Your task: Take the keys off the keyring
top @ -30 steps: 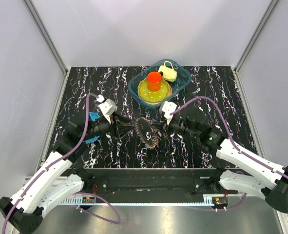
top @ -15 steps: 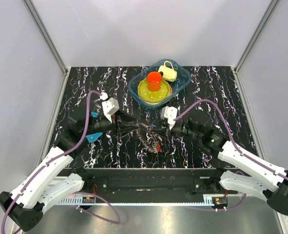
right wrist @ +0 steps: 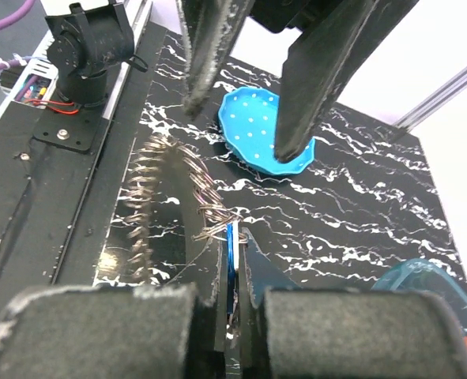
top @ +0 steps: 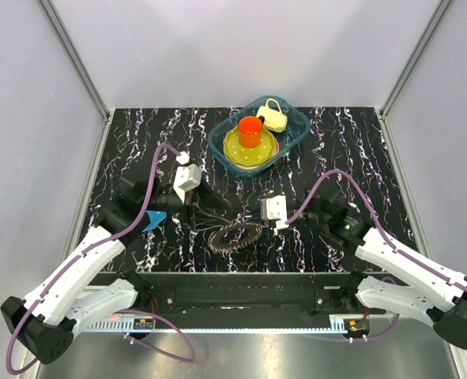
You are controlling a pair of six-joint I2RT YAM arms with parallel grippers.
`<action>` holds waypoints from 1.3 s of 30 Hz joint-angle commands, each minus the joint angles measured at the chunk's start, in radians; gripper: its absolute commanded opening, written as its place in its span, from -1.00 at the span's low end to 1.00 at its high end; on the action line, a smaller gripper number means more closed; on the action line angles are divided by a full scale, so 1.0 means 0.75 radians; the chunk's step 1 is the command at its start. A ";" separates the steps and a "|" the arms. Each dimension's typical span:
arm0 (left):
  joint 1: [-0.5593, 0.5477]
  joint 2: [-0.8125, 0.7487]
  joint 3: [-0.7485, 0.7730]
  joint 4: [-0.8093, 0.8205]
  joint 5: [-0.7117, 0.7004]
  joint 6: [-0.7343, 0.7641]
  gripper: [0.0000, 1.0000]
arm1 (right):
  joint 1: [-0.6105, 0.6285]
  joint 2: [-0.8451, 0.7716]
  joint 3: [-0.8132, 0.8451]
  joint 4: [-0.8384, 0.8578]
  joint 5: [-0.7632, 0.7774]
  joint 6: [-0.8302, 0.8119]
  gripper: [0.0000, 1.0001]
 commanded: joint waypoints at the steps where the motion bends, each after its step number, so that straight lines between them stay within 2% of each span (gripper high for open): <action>1: -0.003 -0.005 0.037 0.038 0.146 0.030 -0.08 | 0.005 -0.002 0.098 0.020 -0.012 -0.157 -1.00; 18: -0.063 0.136 0.070 0.077 0.040 -0.009 -0.08 | 0.007 -0.070 0.043 0.038 -0.042 -0.165 -1.00; 35: -0.140 0.161 0.045 0.136 0.079 -0.056 -0.15 | 0.007 -0.078 0.037 0.034 -0.022 -0.165 -1.00; 39: -0.142 0.093 0.080 -0.058 -0.137 0.089 -0.17 | 0.005 -0.086 0.041 0.020 -0.004 -0.169 -1.00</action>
